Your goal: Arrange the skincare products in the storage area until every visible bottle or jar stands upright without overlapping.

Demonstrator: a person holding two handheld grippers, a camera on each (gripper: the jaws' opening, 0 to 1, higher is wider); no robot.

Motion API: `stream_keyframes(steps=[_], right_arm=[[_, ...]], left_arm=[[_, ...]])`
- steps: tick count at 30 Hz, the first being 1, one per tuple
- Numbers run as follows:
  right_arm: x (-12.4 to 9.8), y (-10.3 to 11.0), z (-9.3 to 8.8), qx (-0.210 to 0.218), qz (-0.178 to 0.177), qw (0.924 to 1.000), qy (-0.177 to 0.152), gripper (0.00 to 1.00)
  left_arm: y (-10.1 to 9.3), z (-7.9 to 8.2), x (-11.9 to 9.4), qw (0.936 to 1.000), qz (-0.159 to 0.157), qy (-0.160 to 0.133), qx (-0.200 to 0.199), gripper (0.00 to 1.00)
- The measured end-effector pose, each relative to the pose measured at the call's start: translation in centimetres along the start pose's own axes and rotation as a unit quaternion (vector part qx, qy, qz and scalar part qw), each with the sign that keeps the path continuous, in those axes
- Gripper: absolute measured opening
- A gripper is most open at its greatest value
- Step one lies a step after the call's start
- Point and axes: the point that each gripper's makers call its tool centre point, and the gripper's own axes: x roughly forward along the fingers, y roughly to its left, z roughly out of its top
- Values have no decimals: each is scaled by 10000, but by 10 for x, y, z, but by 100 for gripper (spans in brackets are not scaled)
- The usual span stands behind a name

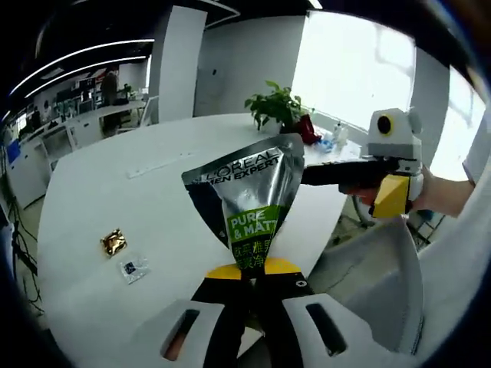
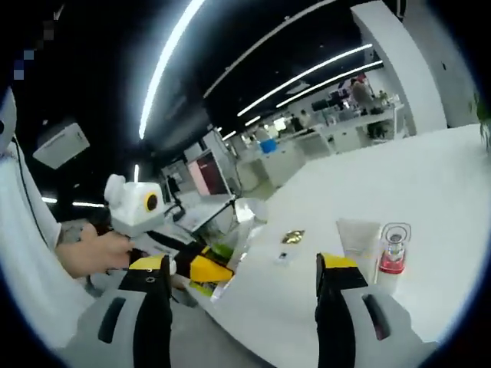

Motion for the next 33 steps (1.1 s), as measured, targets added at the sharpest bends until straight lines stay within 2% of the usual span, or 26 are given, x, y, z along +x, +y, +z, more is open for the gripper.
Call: stream_keyframes(steps=[4,8,10,13,17,23,27,31,33], right_arm=[[10,9,4,298,206,9993,-135,67],[13,15,7,668,425,9966,-216,42],[14,14,8,877,436,9947,-314,33],[14,10,7,923,438,9942,-326,19],[12,8,6,860,406,9950,-301,16],[5,1,5,872,481,9949,-186,13],[-2,-2,10,1052,630,9921,-247,10],[-9,-5,14,1160,769,9900,-239,6],[-12,-7,15,1216,872,9885,-215,6]], left_arm=[[-14,4,0,9999,-60,-98,-37,3],[-21,4,2,9999,25,-105,15,3],[-23,3,3,9999,85,-98,-4,3],[-27,4,5,9998,97,-141,-109,3],[-28,6,8,9995,113,-186,-218,3],[-37,6,16,9998,61,-167,-105,8],[-41,11,17,9996,78,-245,-85,17],[-44,18,13,9991,87,-404,-109,31],[-46,20,10,9987,83,-480,-137,34]])
